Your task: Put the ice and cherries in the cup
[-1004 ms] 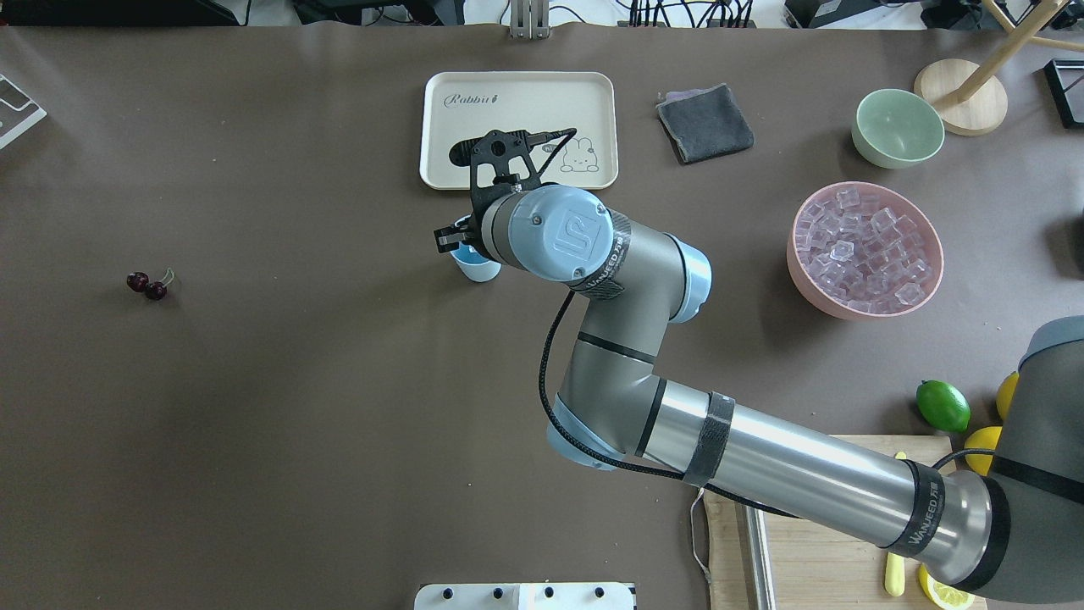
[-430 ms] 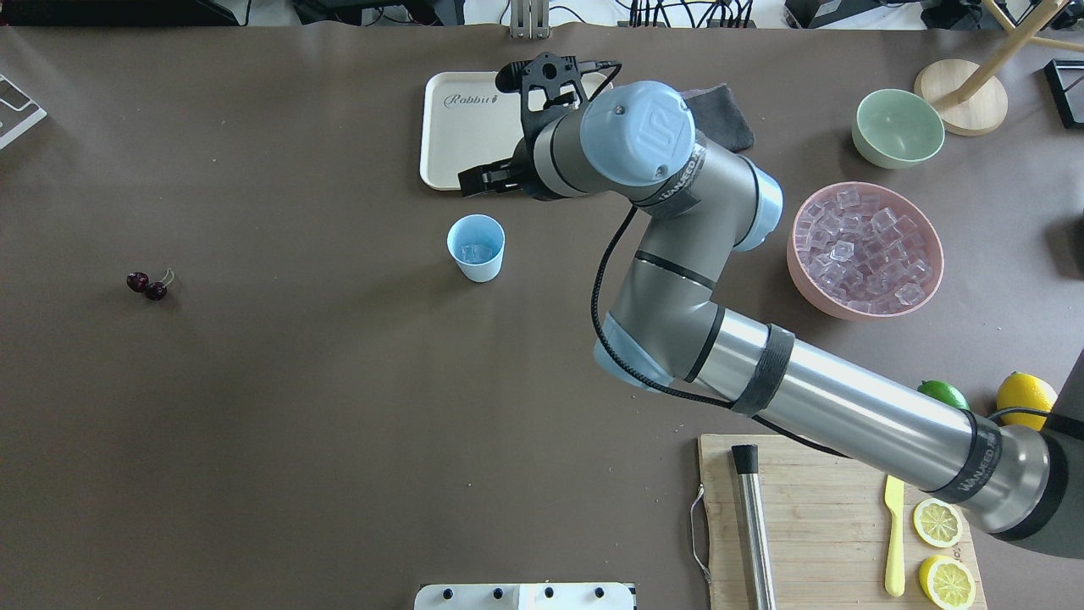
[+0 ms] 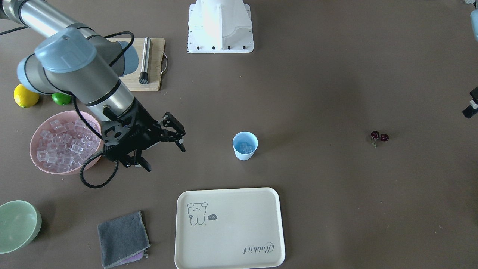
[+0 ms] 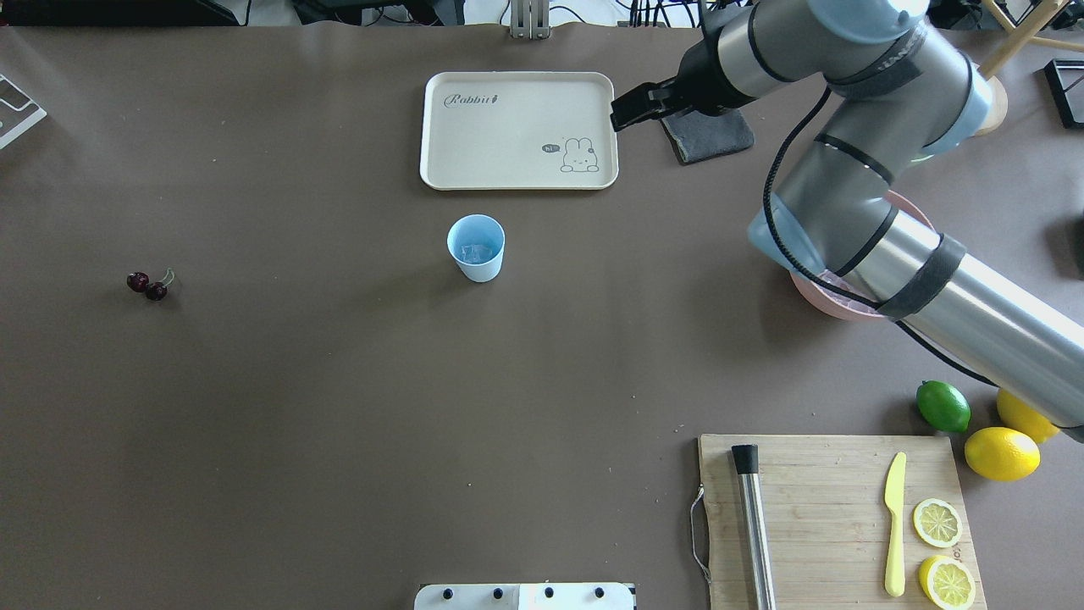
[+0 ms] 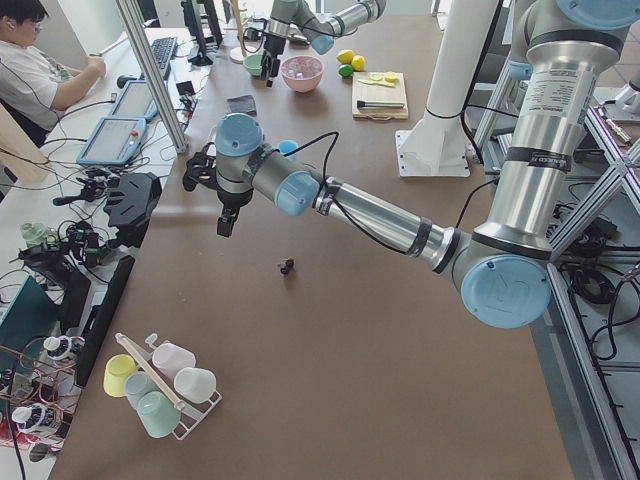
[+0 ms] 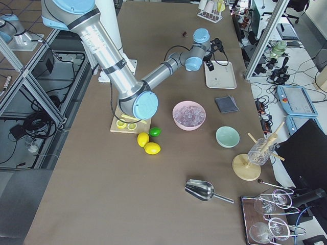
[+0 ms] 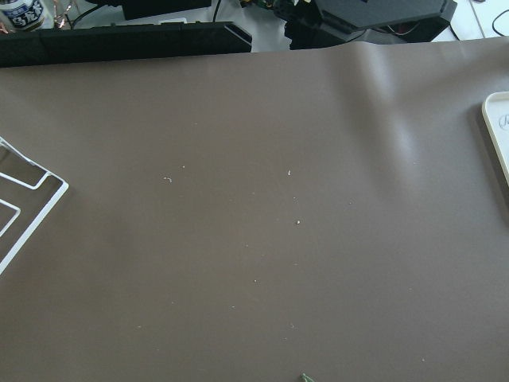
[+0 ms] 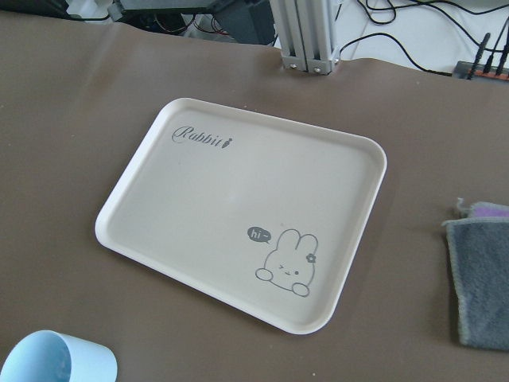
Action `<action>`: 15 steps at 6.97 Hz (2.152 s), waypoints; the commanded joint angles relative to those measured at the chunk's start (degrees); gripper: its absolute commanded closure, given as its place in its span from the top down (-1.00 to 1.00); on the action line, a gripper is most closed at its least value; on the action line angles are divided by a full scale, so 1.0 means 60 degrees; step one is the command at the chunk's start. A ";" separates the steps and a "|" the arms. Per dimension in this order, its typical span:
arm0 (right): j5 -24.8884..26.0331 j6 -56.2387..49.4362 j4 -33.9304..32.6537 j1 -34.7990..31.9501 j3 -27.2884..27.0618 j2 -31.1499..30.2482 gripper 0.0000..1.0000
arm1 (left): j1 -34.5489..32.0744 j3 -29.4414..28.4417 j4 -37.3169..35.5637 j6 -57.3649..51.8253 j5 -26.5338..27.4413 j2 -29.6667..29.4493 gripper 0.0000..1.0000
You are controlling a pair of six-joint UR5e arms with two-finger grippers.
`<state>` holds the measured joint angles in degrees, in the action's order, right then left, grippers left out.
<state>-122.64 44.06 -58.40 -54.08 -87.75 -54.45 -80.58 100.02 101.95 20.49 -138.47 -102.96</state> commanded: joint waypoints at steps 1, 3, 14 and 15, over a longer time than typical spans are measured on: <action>-0.2182 -0.0994 -0.0007 -0.1949 -0.0037 -0.0954 0.99 | 0.0843 -0.0424 0.0060 -0.0076 0.0183 -0.0242 0.96; -0.3258 -0.2749 0.0007 -0.3359 -0.0096 -0.2023 0.99 | 0.1402 -0.0614 0.0074 -0.0105 0.0198 -0.0170 0.96; -0.3467 -0.5863 0.0124 -0.4610 -0.0286 -0.4489 0.99 | 0.3423 -0.2593 0.3179 -0.0105 0.1457 0.0797 0.29; -0.3380 -0.5863 0.0124 -0.4610 -0.0286 -0.4489 0.99 | 0.3715 -0.2694 0.3194 -0.0105 0.1472 0.0812 0.31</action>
<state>-143.35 8.89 -57.66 -81.73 -89.49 -81.35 -60.15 84.33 120.82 19.87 -130.01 -98.19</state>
